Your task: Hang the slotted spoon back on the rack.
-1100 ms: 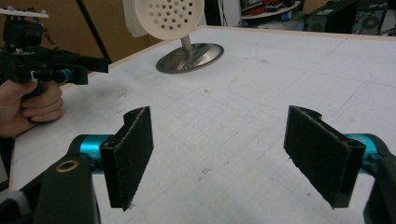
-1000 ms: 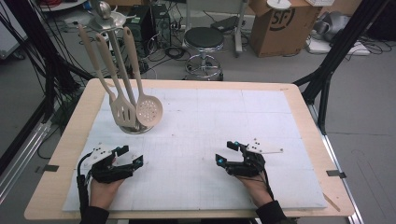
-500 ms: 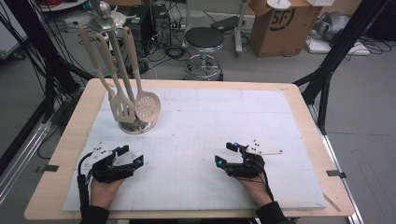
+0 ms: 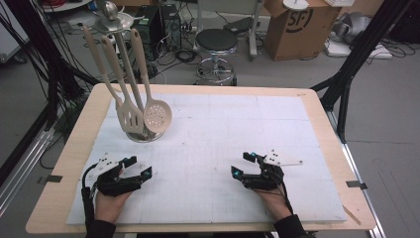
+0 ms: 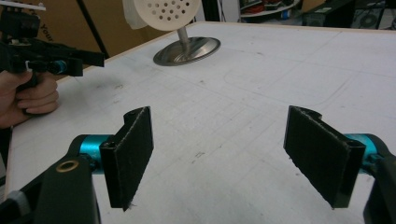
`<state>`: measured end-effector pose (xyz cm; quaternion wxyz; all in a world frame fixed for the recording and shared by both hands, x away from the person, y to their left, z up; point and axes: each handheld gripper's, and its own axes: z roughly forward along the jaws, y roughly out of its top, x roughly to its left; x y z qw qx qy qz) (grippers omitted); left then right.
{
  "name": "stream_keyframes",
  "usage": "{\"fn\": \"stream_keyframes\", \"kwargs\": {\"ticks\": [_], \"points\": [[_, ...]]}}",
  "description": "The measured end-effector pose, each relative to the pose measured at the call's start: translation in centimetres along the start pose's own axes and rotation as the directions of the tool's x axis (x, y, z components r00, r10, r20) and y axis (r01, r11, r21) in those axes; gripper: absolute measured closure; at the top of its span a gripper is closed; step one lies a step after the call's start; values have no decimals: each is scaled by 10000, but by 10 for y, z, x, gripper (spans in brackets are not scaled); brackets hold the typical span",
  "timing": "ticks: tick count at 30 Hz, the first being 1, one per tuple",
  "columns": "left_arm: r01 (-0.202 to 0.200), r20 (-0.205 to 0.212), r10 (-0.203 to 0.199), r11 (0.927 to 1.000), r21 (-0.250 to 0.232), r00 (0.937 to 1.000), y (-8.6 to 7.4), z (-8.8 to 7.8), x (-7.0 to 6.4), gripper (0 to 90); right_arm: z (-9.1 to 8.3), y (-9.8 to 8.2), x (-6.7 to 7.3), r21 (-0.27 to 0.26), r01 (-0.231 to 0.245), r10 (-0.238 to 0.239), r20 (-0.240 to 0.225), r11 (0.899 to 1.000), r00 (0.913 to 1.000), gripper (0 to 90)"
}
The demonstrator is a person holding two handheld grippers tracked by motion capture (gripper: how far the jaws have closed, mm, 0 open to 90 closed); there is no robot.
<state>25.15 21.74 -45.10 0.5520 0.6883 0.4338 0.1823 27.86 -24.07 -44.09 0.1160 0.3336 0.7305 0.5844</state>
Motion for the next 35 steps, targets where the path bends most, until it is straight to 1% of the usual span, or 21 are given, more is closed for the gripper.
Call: {"fn": "stream_keyframes", "kwargs": {"ticks": [5, 11, 19, 31, 35], "points": [[-32, -50, 32, 10000, 61, 10000, 0, 1, 0, 221, -3, -2, -2, -29, -78, 78, 77, 10000, 9999, 232], [-70, -155, 70, 10000, -11, 9999, -1, 0, -2, 221, -1, -2, -1, 93, 113, -113, 41, 9999, 9999, 232], [-128, -189, 130, 9999, 91, 9997, -1, 2, -2, 221, -3, -4, -3, 80, -36, 36, 110, 10000, 9999, 232], [-152, -173, 154, 9998, 111, 9997, 0, 2, -2, 221, -3, -4, -2, 78, 27, -28, 125, 10000, 9999, 232], [-150, -162, 152, 9998, 102, 9998, 0, 2, -2, 221, -3, -4, -3, 76, -38, 37, 144, 10000, 9999, 231]]}}
